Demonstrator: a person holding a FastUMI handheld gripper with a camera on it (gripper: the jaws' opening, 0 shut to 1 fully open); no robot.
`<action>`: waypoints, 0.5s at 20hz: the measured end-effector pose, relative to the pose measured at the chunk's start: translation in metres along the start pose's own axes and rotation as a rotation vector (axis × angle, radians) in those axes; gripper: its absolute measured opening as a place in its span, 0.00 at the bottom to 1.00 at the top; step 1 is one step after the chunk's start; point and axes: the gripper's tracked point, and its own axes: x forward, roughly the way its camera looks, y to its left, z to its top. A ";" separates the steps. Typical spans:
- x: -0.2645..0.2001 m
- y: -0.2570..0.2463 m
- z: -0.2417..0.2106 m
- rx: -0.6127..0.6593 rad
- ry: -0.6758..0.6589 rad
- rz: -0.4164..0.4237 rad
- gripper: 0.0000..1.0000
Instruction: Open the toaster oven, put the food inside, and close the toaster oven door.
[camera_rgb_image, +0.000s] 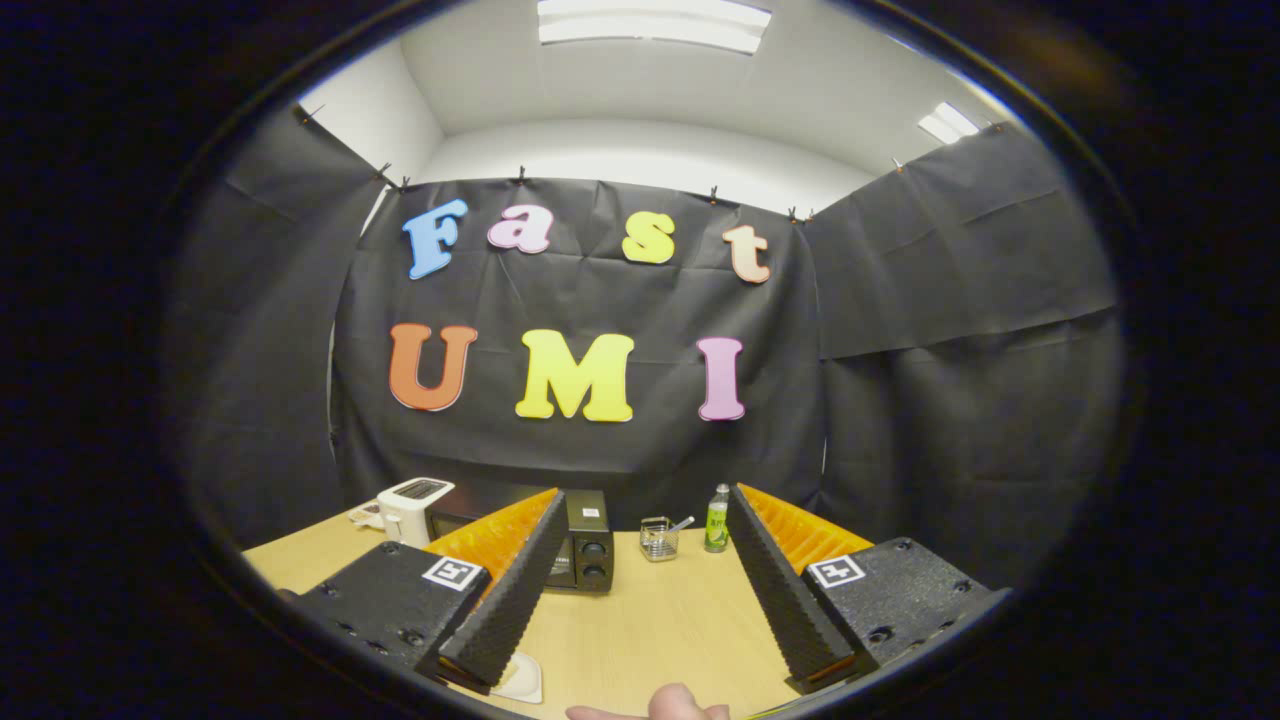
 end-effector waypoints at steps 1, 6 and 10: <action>0.001 0.005 -0.001 0.019 0.007 0.015 1.00; 0.010 0.017 -0.012 0.065 0.056 0.070 1.00; 0.026 0.031 -0.018 0.066 0.056 0.104 1.00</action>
